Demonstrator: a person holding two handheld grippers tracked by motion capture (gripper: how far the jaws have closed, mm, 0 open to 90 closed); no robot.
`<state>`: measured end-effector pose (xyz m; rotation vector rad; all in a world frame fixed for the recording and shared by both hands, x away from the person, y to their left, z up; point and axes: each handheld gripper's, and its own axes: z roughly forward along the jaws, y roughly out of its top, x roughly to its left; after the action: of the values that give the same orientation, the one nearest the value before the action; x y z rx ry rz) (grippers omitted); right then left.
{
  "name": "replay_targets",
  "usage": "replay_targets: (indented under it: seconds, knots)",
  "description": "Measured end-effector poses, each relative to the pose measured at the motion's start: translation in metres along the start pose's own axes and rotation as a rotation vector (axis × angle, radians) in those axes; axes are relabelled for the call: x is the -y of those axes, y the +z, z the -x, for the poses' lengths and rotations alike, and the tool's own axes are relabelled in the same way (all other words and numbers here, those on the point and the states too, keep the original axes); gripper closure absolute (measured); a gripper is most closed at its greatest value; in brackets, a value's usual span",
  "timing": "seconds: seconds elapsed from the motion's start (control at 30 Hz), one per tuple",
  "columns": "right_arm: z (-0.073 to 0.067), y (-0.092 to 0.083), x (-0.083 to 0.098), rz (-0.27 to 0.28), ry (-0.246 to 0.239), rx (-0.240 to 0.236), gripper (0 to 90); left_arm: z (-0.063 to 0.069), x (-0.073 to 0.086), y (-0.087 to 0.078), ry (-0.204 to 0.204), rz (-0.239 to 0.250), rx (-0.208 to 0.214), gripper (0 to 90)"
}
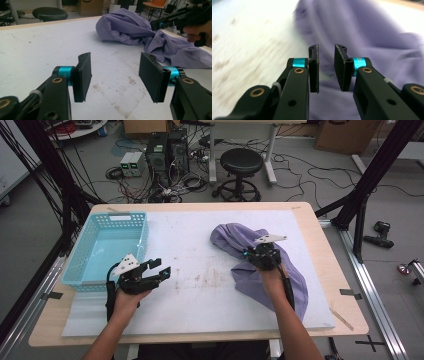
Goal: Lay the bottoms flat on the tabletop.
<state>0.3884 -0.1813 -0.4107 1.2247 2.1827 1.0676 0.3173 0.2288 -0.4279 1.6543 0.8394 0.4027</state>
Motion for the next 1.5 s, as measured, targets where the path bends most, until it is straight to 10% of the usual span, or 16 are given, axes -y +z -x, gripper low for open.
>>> replay_targets:
  seconds: [0.17,0.3,0.37,0.63,0.93,1.27,1.5]
  knots:
    - [-0.01,0.026,0.008,-0.148,-0.063,0.11,68.2,0.001,0.0,-0.001,0.004,-0.001,0.003,43.5]
    - [0.002,0.036,0.013,-0.204,-0.024,0.2,69.5,0.0,0.0,-0.002,0.003,0.003,0.004,43.5]
    - [0.002,0.033,0.012,-0.197,-0.026,0.167,83.2,-0.001,0.0,-0.003,0.002,0.0,0.001,43.6]
    - [-0.009,0.009,0.01,-0.064,0.013,-0.04,84.8,0.002,-0.002,-0.008,0.012,0.005,-0.004,43.8]
    - [-0.019,0.004,0.01,-0.05,0.015,-0.083,86.2,0.017,-0.001,-0.022,0.006,0.037,-0.029,44.2]
    - [-0.089,0.009,-0.002,0.02,-0.11,-0.52,81.8,0.024,-0.001,-0.035,0.008,0.048,-0.063,45.5]
    - [-0.051,-0.02,0.012,0.083,-0.034,-0.381,69.3,0.018,0.005,-0.031,-0.018,0.0,-0.055,45.9]
